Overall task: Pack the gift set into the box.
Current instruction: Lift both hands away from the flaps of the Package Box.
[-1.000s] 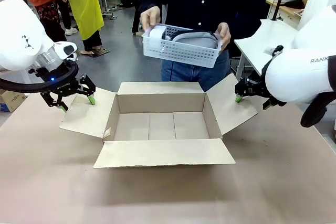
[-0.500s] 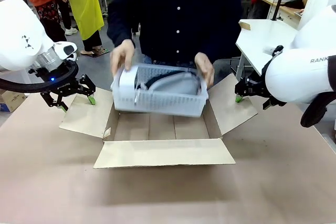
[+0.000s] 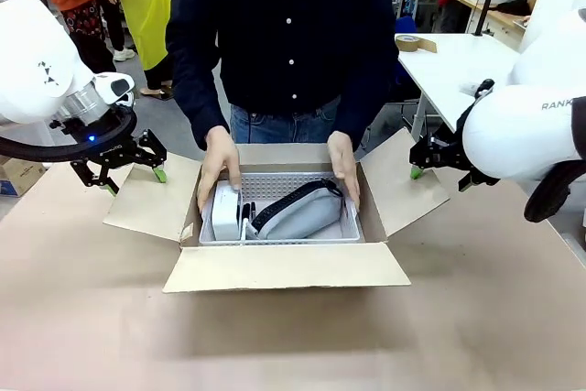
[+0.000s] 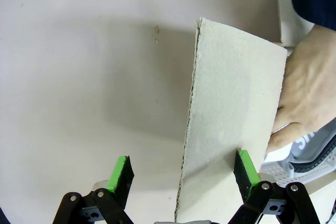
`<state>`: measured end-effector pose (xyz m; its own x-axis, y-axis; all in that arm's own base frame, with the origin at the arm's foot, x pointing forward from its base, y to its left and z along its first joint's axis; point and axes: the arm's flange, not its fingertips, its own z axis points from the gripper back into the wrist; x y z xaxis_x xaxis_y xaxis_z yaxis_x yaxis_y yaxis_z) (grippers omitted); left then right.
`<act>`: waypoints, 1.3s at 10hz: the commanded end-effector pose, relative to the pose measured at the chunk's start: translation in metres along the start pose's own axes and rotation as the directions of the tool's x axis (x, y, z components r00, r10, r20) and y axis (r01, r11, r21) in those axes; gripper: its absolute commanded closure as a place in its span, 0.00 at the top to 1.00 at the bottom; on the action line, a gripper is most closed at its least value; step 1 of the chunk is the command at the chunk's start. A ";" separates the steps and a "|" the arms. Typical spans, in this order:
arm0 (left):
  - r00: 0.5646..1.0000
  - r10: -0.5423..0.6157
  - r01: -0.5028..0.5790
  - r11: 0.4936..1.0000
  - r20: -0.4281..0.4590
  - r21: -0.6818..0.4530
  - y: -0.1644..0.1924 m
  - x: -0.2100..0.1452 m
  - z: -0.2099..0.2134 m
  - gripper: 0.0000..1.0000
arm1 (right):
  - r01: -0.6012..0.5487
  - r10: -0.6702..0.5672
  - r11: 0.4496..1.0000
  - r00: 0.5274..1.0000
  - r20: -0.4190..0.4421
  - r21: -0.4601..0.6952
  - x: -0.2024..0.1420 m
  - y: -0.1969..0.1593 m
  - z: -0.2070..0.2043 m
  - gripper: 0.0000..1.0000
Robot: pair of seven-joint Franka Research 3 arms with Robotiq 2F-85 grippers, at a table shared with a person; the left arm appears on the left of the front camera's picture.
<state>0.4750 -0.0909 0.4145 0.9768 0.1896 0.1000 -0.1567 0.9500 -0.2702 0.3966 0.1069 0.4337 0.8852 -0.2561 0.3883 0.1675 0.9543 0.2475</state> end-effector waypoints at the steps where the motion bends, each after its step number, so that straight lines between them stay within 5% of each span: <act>1: 1.000 0.008 -0.008 1.000 -0.003 0.013 0.000 -0.001 0.003 1.00 | 0.019 -0.018 1.000 1.000 0.005 -0.022 0.002 0.004 0.003 1.00; 8: 1.000 0.000 0.000 1.000 0.000 0.000 0.000 0.000 0.000 1.00 | 0.000 0.000 1.000 1.000 0.000 0.000 0.000 0.000 0.000 1.00; 9: 0.997 -0.062 0.053 0.985 -0.045 -0.164 0.026 0.004 0.035 1.00 | 0.043 -0.026 0.973 0.997 -0.078 0.226 0.012 -0.020 0.031 1.00; 10: 0.981 -0.154 0.080 0.877 -0.119 -0.473 0.083 0.005 0.080 1.00 | 0.163 -0.110 0.859 0.985 -0.137 0.486 0.023 -0.074 0.083 1.00; 11: 0.973 -0.195 0.053 0.714 -0.125 -0.698 0.136 0.002 0.099 1.00 | 0.317 -0.213 0.688 0.948 -0.235 0.653 0.022 -0.131 0.116 1.00; 12: 0.990 -0.122 0.003 0.487 -0.065 -0.874 0.181 -0.001 0.095 1.00 | 0.457 -0.261 0.536 0.889 -0.375 0.710 0.012 -0.182 0.127 1.00; 13: 0.995 -0.071 -0.053 0.283 -0.076 -0.958 0.215 -0.004 0.077 1.00 | 0.517 -0.324 0.396 0.852 -0.411 0.759 -0.008 -0.229 0.114 1.00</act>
<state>0.4126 0.1052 0.4757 0.9735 0.1529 0.1701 0.0607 0.5444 -0.8366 0.3227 -0.0847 0.5203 0.8876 -0.4309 0.1627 0.0901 0.5087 0.8562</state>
